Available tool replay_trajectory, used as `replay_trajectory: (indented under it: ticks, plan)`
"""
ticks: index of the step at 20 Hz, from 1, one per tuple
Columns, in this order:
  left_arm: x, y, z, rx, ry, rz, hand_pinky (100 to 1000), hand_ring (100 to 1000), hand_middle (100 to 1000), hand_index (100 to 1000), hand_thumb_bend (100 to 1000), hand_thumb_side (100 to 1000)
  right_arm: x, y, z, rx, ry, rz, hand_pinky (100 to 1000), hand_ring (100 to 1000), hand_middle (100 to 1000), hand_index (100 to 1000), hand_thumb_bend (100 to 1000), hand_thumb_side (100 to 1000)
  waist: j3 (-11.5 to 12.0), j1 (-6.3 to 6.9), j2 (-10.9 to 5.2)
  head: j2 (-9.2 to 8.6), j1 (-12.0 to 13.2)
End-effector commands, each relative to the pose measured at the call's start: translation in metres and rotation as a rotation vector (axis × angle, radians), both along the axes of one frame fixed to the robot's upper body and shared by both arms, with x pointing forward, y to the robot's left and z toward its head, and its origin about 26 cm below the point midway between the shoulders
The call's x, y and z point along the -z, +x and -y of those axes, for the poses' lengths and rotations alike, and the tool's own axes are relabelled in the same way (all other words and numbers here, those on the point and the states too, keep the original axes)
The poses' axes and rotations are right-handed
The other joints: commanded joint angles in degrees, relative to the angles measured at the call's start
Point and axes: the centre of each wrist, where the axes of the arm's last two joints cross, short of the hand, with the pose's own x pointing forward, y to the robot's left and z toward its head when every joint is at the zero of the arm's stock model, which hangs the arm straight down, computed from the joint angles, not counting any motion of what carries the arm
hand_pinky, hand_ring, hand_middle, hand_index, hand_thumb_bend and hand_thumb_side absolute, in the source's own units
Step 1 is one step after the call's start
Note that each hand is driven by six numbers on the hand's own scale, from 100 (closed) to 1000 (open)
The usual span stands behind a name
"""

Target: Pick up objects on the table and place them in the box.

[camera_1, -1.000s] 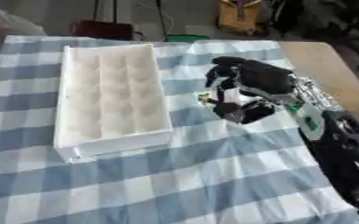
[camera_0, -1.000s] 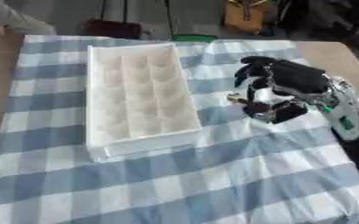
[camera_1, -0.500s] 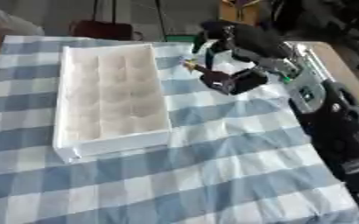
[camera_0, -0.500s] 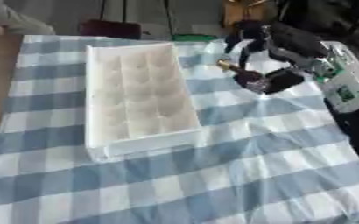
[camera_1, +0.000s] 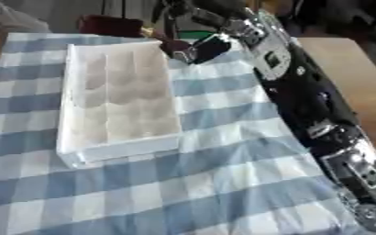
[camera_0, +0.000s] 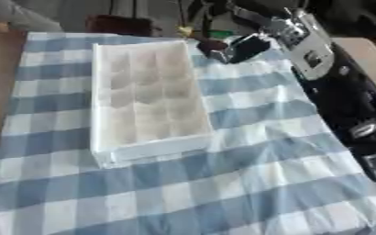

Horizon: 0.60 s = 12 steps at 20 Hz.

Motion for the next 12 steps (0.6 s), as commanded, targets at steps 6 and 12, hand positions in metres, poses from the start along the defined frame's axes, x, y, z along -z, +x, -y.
replay_trajectory:
  ticks: [6,12]
  plan:
    - [-0.012,0.003,0.007,0.054,-0.001,0.031,512,774,788,892,826,518,0.005,0.010,-0.045,-0.185,-0.407,0.004,1000,903,861,905,100,434,1.3,0.21,-0.42,-0.17,-1.4]
    - [-0.012,0.003,0.006,0.059,0.001,0.021,512,774,788,891,827,518,0.009,0.007,-0.044,-0.188,-0.416,-0.006,1000,900,865,934,100,449,0.9,0.08,-0.84,-0.55,-0.8]
